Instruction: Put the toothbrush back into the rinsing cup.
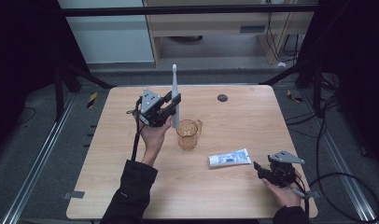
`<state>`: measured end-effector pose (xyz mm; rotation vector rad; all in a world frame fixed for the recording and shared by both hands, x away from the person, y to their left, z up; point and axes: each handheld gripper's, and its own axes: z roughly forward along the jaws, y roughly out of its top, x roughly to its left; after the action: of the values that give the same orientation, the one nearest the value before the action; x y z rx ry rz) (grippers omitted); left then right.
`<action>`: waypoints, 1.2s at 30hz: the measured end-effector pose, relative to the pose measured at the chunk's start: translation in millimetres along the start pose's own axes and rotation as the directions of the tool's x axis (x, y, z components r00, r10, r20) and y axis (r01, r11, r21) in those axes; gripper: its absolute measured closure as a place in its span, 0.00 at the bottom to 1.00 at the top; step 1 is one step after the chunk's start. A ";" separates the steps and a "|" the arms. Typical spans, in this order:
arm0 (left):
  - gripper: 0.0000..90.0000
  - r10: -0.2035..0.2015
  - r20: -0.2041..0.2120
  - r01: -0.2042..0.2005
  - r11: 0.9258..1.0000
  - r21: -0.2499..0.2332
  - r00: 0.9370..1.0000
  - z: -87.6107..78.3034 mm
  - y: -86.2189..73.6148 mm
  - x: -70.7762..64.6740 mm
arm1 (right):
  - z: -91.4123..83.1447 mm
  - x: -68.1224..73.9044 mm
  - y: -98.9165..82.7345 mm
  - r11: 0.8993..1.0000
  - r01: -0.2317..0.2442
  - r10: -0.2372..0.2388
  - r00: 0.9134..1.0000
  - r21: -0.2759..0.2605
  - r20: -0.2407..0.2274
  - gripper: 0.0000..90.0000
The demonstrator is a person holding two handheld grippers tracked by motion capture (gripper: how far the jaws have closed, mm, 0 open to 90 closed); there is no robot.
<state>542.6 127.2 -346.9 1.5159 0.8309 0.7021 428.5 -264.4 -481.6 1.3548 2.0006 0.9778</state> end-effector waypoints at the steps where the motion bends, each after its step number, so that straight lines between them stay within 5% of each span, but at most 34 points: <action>1: 0.74 -0.003 0.006 0.003 1.000 -0.001 1.000 1.5 -0.6 -0.6 | -0.1 0.3 0.0 1.000 -0.004 0.004 1.000 -0.002 -0.002 0.40; 17: 0.74 0.007 0.058 -0.008 1.000 0.028 0.998 18.2 -17.1 -8.3 | -0.4 -0.6 -0.3 1.000 -0.002 0.002 1.000 -0.004 -0.004 0.40; 36: 0.74 -0.008 0.070 0.005 0.999 0.041 0.998 14.6 -49.6 -4.5 | 0.3 1.0 -0.2 1.000 -0.002 0.002 1.000 0.001 -0.010 0.41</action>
<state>546.7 117.0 -397.5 1.5650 0.8008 0.6275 428.2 -263.4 -482.0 1.3554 2.0071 0.9864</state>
